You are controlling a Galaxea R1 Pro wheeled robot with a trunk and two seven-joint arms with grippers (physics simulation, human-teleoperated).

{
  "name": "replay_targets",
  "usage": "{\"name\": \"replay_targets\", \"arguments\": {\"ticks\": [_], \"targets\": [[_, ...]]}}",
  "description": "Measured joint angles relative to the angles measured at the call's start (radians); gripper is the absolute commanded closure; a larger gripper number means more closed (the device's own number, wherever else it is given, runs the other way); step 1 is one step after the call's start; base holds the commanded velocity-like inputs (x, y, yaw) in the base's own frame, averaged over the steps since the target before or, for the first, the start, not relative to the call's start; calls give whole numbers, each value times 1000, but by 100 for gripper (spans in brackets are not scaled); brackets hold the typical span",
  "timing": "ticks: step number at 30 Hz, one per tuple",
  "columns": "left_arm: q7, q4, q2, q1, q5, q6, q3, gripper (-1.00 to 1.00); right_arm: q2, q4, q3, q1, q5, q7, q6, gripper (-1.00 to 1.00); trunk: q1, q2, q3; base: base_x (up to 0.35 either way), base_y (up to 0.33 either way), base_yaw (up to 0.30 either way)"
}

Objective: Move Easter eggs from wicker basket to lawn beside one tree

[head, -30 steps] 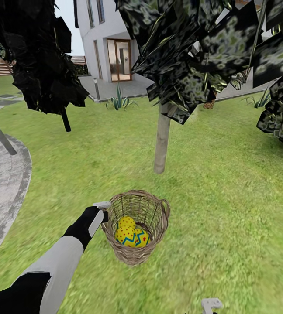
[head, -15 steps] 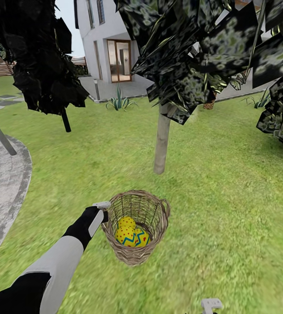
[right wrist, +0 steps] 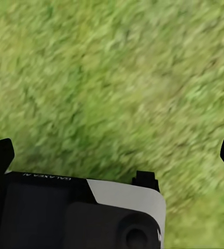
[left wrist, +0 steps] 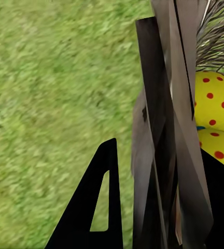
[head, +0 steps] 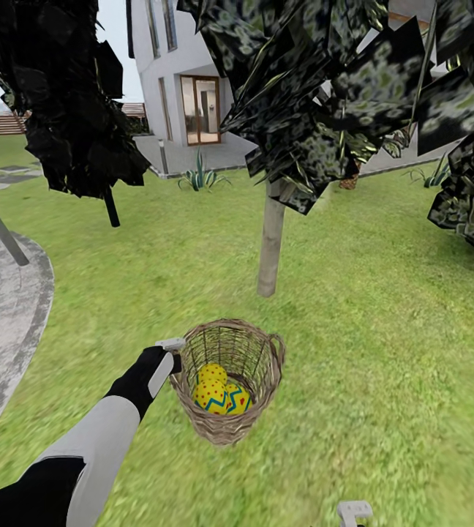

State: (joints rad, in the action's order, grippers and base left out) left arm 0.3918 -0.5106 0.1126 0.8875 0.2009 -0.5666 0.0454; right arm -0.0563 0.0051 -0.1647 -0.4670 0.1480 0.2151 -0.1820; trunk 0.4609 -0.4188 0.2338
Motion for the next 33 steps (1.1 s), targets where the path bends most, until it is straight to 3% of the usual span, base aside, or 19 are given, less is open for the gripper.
{"name": "replay_targets", "arguments": {"ticks": [33], "targets": [[0, 0, 0, 0, 0, 0, 0, 100, 2, 2, 0, 0, -3, 0, -28, -100, 127, -232, 52, 0, 0, 0]]}}
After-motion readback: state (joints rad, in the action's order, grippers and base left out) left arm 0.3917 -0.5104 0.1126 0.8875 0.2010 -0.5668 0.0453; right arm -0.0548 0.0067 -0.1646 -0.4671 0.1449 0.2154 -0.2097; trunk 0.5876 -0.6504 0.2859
